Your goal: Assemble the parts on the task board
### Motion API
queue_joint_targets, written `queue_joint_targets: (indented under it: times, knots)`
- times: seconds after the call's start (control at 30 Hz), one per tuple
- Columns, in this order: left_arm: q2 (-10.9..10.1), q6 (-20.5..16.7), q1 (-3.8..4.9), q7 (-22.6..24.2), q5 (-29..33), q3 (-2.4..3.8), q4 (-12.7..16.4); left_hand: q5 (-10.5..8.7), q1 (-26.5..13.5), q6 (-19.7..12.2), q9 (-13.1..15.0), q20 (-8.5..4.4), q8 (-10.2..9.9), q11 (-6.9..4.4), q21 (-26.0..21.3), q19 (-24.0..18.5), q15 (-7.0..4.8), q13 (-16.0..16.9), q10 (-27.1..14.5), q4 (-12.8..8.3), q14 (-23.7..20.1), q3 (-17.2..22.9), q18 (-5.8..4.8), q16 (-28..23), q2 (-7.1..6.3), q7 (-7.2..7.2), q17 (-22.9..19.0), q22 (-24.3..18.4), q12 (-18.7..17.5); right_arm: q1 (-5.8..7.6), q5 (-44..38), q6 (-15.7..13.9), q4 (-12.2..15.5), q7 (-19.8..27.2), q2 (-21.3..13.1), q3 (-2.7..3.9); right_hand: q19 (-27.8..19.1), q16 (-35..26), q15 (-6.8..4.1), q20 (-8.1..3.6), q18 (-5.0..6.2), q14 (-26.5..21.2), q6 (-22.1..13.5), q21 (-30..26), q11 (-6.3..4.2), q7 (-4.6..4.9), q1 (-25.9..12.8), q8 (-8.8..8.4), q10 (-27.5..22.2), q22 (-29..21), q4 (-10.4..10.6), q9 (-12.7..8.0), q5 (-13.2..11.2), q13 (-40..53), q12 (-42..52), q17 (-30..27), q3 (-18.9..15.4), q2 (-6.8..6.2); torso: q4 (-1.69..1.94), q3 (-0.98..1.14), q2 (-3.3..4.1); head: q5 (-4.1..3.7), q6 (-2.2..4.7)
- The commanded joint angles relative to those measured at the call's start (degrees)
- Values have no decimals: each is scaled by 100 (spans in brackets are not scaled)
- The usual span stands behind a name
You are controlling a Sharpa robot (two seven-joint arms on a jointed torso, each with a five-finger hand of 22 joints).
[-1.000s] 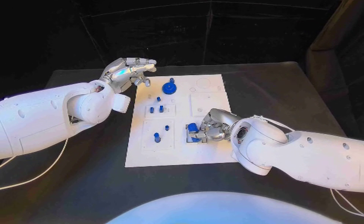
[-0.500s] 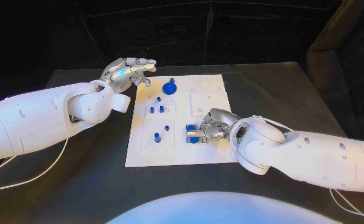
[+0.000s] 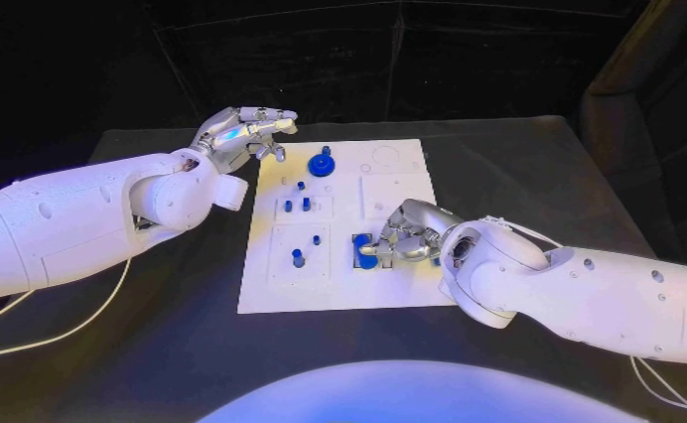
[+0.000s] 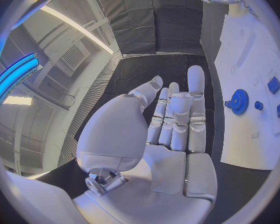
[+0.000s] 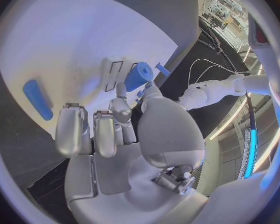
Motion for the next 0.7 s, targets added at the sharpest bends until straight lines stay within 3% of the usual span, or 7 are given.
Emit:
queue_joint_targets:
  times: [0.03,0.37,0.7]
  knots:
    - [1,50,8,24,-13,2,2,-4,10,-29,-1,23,-27,-2,-28,11,2,4,-39,-15,-24,-26,77,-20,35,0,-2,-6,18,6,83,144,38,472,-42,0,3,-20,-10,-6,-9,348,38,2,-41,-52,216,53,64,34,-102,27,-14,44,54,270,2,48,-9,-3,1,16,-11]
    - [11,53,7,11,-13,-1,-2,-4,9,-34,-1,26,-28,-1,-33,14,5,4,-44,-16,-25,-34,76,-16,39,0,-5,-10,23,6,260,40,44,681,-126,-1,16,-18,-24,-18,-15,353,86,17,-58,-70,317,99,115,62,-133,70,27,107,111,288,-61,158,0,-4,-3,13,-15]
    - [15,50,7,-4,-13,-5,8,-4,9,-34,-1,26,-28,-1,-34,14,6,4,-45,-17,-23,-35,76,-13,41,1,0,-11,24,6,439,-141,27,834,-115,-1,16,-27,-27,-22,-15,355,66,17,-62,-77,112,112,121,66,101,105,76,113,105,293,-258,310,5,-7,2,30,-25]
